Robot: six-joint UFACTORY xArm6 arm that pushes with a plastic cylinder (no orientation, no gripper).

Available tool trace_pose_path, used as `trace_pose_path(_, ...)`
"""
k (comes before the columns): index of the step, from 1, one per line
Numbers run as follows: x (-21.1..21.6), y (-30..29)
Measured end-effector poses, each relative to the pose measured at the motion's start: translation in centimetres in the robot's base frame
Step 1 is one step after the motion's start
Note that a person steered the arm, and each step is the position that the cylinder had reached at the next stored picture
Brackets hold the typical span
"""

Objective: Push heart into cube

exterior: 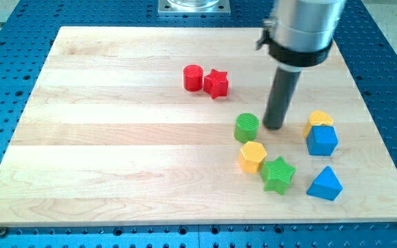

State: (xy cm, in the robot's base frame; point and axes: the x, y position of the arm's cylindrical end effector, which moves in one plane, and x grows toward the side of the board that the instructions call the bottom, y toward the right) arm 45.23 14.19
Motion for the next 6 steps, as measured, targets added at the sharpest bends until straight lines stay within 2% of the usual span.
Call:
trace_pose_path(1,-1.4,3.9)
trace_pose_path(2,1.5,10.1)
trace_pose_path(3,5.1,9.7)
trace_pose_path(5,8.0,18.5)
trace_pose_path(6,9.7,15.8)
